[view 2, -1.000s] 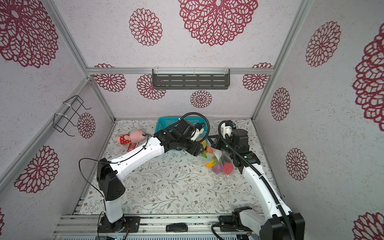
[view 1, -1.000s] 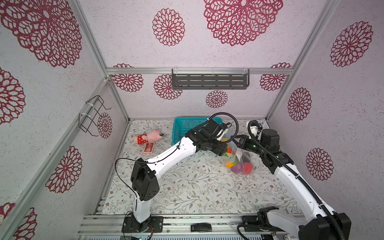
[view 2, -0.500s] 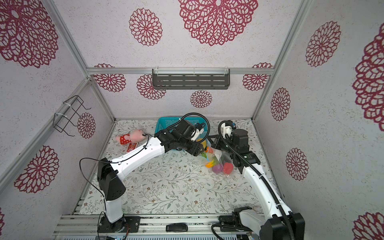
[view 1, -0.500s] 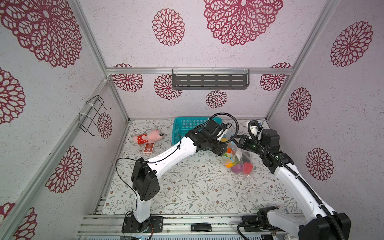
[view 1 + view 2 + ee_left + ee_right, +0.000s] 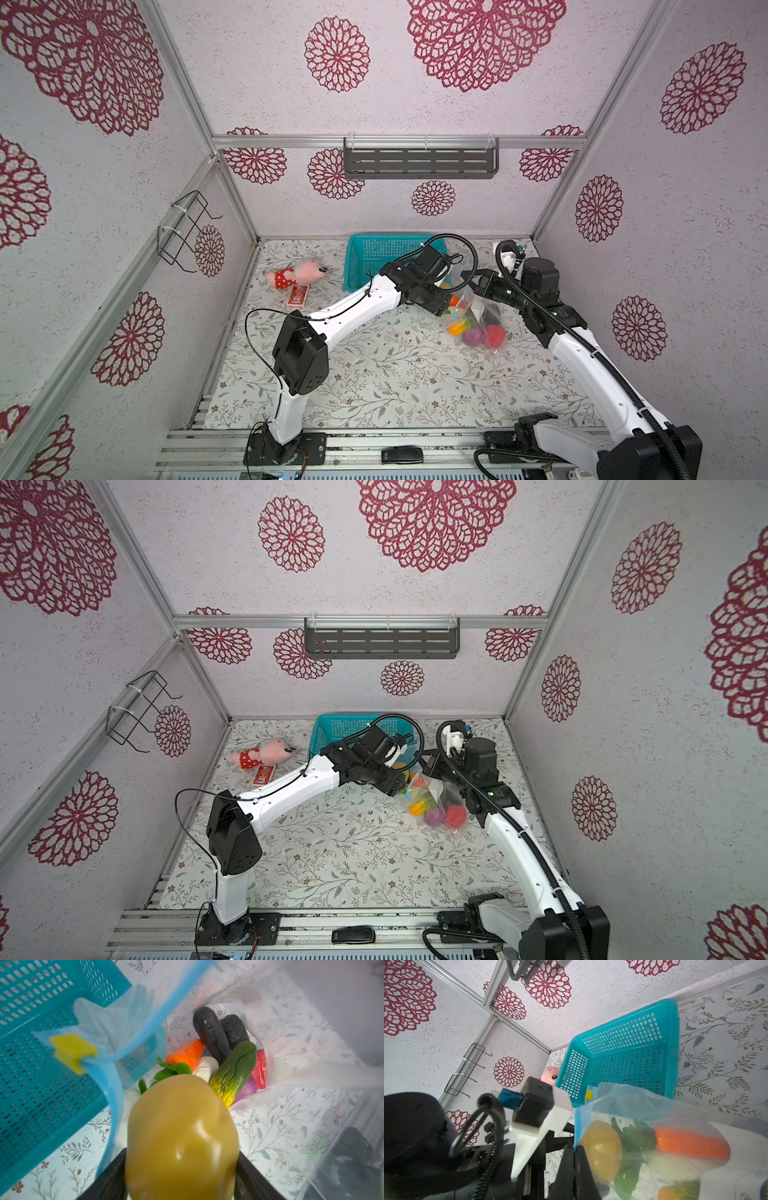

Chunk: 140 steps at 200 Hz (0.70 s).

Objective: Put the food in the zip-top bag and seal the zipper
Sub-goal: 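Lower the potato into the bag held open by the right gripper, then open the left gripper to release the potato inside the bag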

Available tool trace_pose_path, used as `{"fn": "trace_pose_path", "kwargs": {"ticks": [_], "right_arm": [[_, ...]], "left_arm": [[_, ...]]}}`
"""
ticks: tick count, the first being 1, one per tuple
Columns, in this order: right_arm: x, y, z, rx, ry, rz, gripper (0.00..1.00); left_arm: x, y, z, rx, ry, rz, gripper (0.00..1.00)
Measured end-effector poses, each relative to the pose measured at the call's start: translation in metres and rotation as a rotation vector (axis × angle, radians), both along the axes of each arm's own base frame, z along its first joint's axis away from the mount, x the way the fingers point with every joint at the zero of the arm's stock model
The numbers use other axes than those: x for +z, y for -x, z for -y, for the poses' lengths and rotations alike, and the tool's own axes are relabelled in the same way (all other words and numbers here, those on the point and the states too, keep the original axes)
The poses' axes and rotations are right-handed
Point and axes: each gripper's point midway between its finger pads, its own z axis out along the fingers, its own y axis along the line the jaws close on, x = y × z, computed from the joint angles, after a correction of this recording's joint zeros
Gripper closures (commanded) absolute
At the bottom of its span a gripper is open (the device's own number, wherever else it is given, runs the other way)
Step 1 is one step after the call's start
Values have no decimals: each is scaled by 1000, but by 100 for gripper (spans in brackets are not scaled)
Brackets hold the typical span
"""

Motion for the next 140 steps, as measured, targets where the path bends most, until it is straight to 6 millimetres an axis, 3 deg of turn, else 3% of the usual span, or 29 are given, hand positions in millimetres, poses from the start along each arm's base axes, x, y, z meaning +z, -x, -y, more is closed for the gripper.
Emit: {"fn": "trace_pose_path", "kwargs": {"ticks": [58,140], "right_arm": [[1,0,0,0,-1,4,99],[1,0,0,0,-1,3,99]], "left_arm": [[0,-5,-5,23,-25,23,37],[0,-7,-6,27,-33,33,20]]}}
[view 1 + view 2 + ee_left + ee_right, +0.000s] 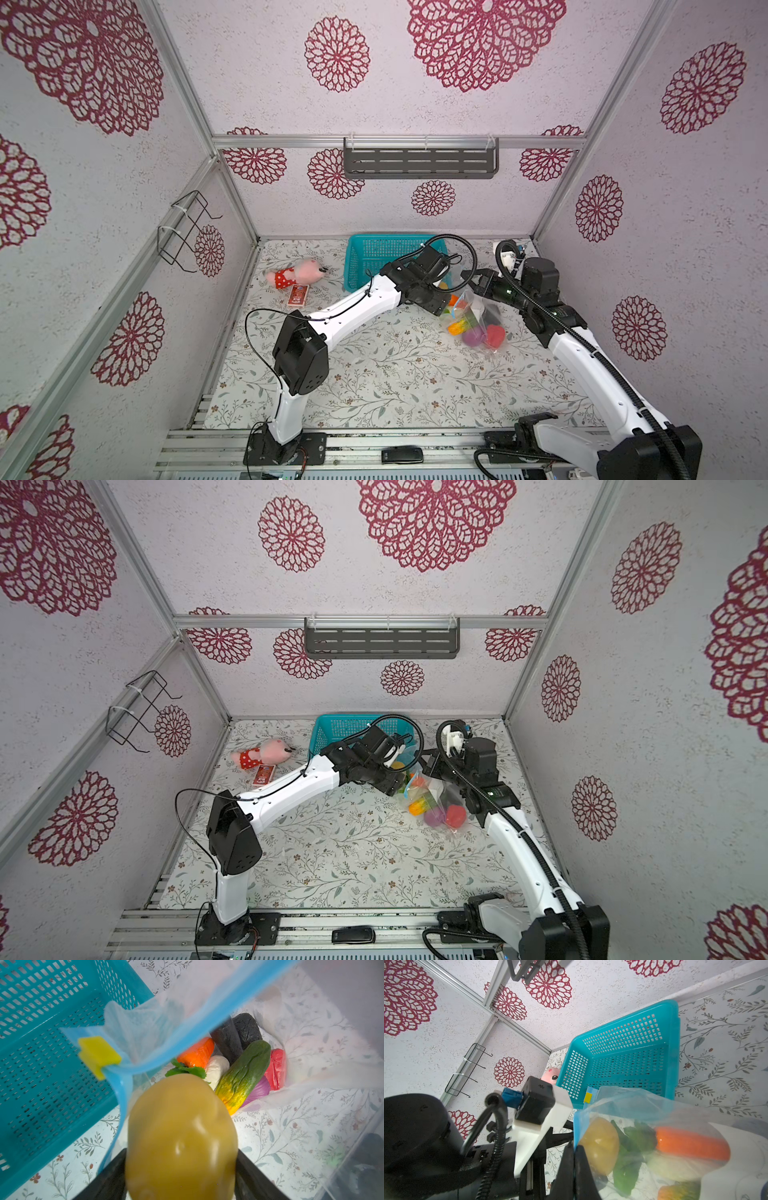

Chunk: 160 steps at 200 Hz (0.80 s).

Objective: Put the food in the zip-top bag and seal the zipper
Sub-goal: 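Open the left gripper to release the potato inside the bag, then withdraw the left gripper from the bag back toward the basket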

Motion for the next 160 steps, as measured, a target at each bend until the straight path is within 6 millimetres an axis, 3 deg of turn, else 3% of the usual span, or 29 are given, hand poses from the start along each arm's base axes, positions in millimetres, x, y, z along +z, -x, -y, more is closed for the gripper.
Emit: {"fn": "trace_pose_path", "kwargs": {"ticks": [89,109,160], "right_arm": [[0,0,0,0,0,0,99],[0,0,0,-1,0,0,99],[-3,1,1,-2,1,-2,99]], "left_arm": [[5,2,0,-4,16,-1,15],[20,8,-3,1,54,9,14],[92,33,-24,36,247,77,12]]}}
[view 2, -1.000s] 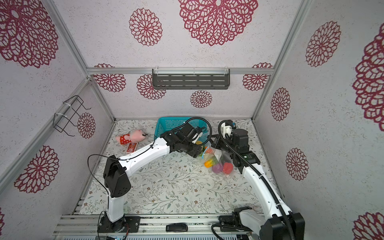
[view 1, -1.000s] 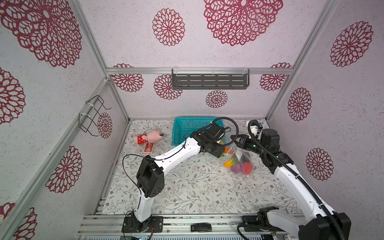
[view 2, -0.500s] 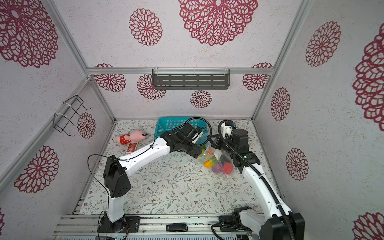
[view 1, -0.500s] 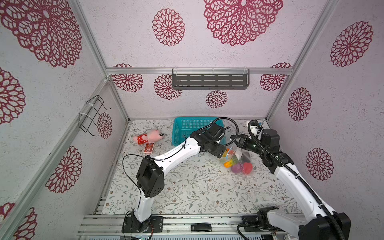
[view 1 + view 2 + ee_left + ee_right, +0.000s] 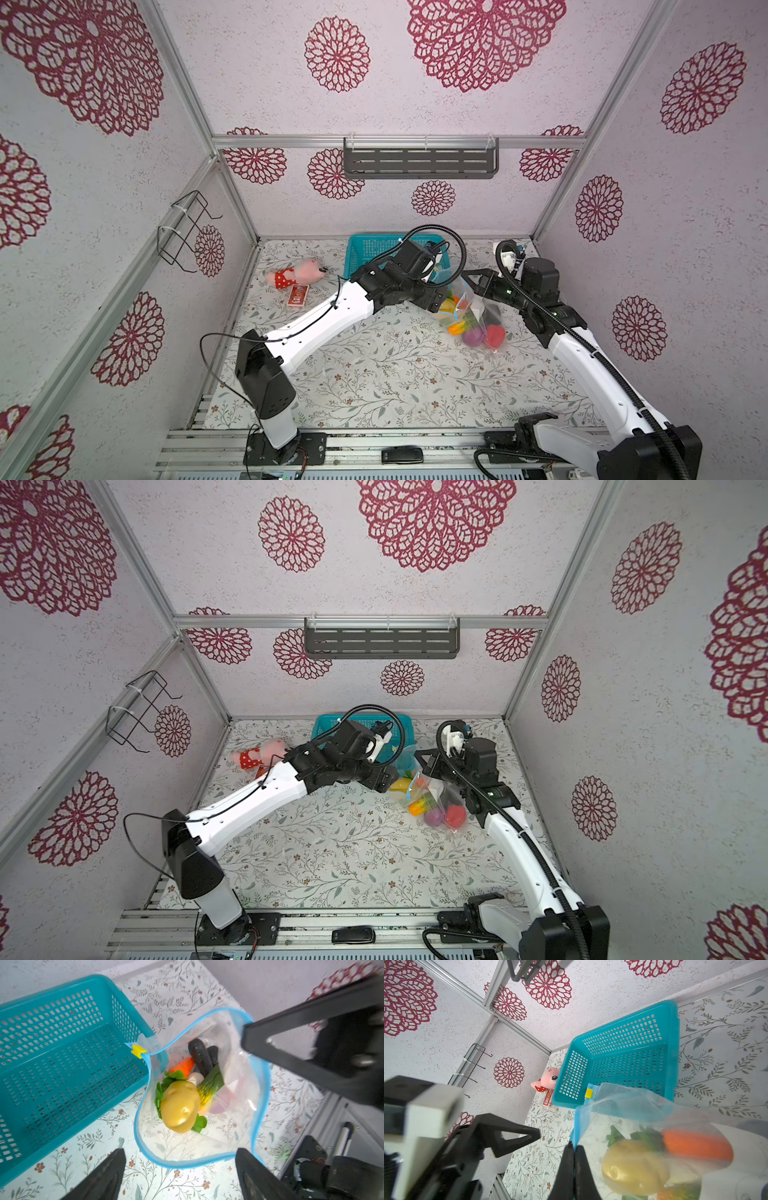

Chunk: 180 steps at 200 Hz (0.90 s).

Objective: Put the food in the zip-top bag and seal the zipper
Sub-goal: 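Withdraw the left gripper from the bag back toward the basket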

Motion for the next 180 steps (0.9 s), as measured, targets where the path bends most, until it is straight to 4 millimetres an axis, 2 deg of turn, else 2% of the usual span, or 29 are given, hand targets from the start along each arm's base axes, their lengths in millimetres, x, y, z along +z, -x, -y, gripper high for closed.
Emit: {"fn": "trace_pose_path", "kwargs": {"ticks": [16,31,83,112,135,151,180], "right_arm": [[-6,2,1,-2,3,-9,99],[-10,5,2,-2,5,-15,99],[-10,10,3,-2,3,-10,99],[-7,11,3,-2,2,-2,99],[-7,11,3,-2,2,-1,99],[-7,11,3,-2,1,-1,99],[-7,11,3,-3,1,0,99]], "left_arm": [[9,7,-7,15,45,7,10],[4,13,-14,35,62,-6,9],[-53,18,-35,137,28,-145,8],[-77,8,-63,254,67,-219,6],[-86,-3,-81,331,125,-261,5],[-89,-10,-80,347,175,-280,5],[-103,-22,-62,335,263,-329,4]]}}
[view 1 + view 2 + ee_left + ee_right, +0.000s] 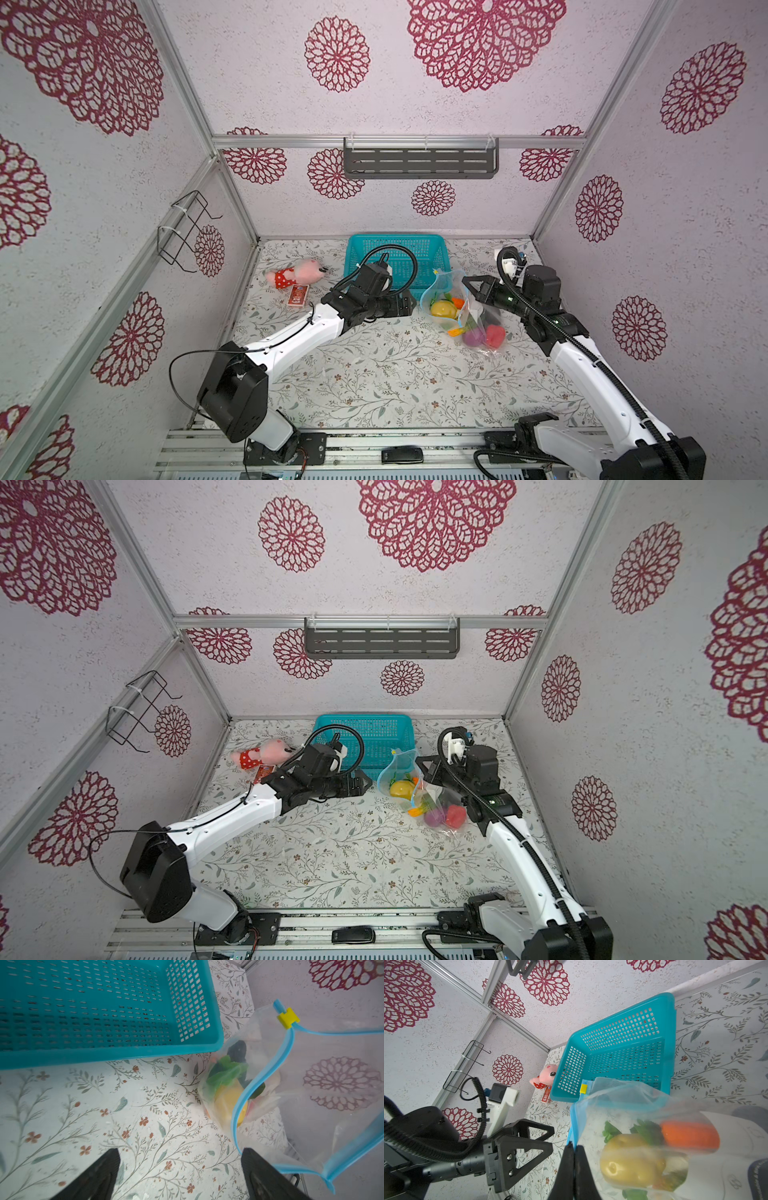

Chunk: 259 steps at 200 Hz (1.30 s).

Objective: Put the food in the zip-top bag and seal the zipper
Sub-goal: 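Withdraw the left gripper from the bag back toward the basket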

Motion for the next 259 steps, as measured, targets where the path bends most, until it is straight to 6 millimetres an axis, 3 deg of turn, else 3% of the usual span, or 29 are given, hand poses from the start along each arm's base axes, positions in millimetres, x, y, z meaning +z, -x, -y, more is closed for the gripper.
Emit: {"fn": "trace_pose_path", "kwargs": {"ticks": [33,63,125,259], "right_arm": [[2,1,0,0,-1,5,99],[3,3,1,-4,-1,13,99],[2,6,3,-10,1,11,99],[1,7,7,-28,8,6,99]], "left_arm": [[-31,-16,6,14,41,-64,4],[-46,-34,8,33,70,-82,5],[-41,-79,20,55,174,-25,8],[-66,-161,34,73,254,-1,12]]}}
